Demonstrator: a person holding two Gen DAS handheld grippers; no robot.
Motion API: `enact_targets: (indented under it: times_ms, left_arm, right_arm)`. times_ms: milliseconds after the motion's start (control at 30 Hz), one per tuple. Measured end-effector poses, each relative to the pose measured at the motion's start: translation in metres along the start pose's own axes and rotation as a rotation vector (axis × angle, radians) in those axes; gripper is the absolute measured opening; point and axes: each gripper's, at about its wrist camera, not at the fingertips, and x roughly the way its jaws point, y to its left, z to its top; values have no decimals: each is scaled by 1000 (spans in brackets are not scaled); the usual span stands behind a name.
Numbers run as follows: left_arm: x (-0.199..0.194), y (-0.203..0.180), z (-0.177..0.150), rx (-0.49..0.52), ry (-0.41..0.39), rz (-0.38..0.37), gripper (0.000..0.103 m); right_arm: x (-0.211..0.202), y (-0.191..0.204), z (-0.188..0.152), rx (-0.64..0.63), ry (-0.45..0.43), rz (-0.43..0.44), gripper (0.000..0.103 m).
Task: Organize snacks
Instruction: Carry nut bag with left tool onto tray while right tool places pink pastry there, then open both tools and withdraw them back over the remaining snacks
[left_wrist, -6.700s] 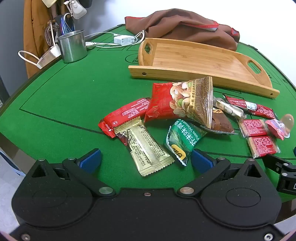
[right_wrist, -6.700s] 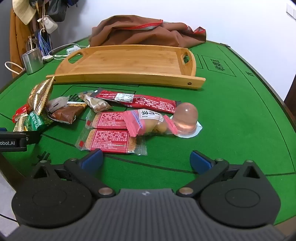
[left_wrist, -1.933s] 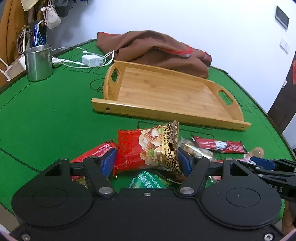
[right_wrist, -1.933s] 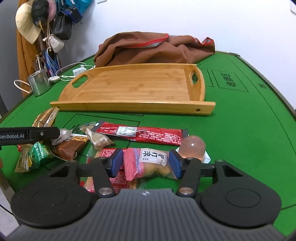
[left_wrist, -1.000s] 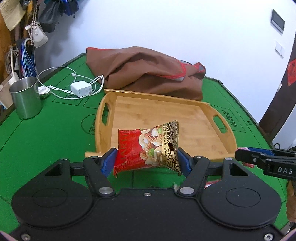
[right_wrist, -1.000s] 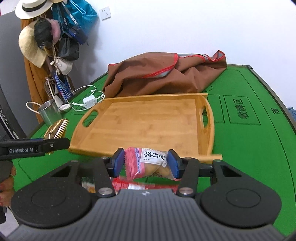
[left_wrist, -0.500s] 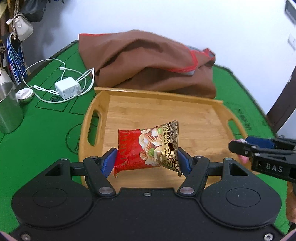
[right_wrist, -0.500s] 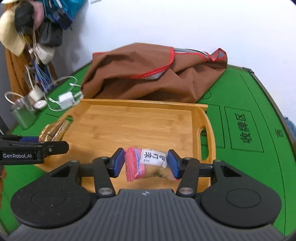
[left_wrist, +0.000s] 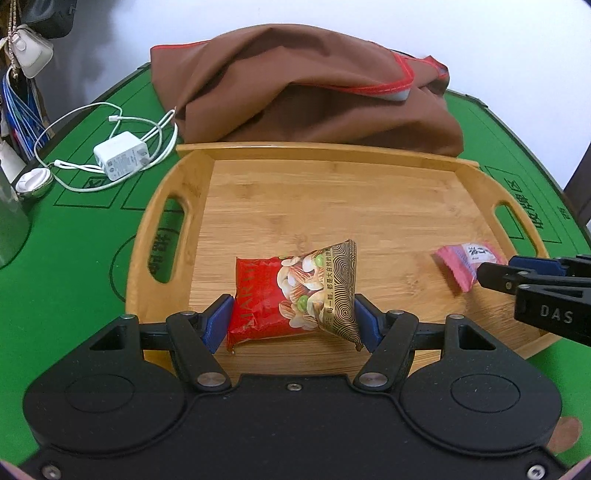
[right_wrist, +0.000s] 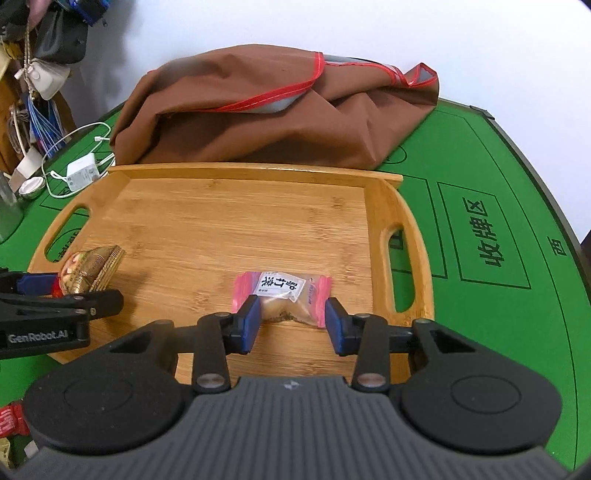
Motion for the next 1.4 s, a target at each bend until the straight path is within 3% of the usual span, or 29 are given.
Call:
enact_targets:
  times_ms: [367, 467, 667, 733, 1000, 1167, 1400]
  left_arm:
    - [7, -8, -3, 48, -16, 30, 68]
    - [6, -10, -4, 53, -20, 39, 73]
    - [-6, -7, -8, 50, -47, 35, 86]
    - [-13, -6, -10, 58, -64, 33, 95]
    - [-57, -2, -36, 104, -146, 11, 98]
    - [-87, 0, -61, 122, -209, -11, 102]
    - [-111, 3, -97, 129, -230, -60, 103]
  right_arm:
    - [-11, -2, -7, 15, -13, 52, 46]
    - [-18, 1, -10, 4, -30, 59, 46]
    - [-38, 3, -18, -6, -74, 89, 64]
    - [-46, 2, -22, -5, -91, 107, 70]
    - [-80, 2, -49, -38, -146, 151, 87]
    - [-97, 3, -70, -65, -174, 171, 91]
    - [-103, 7, -96, -90, -182, 179, 98]
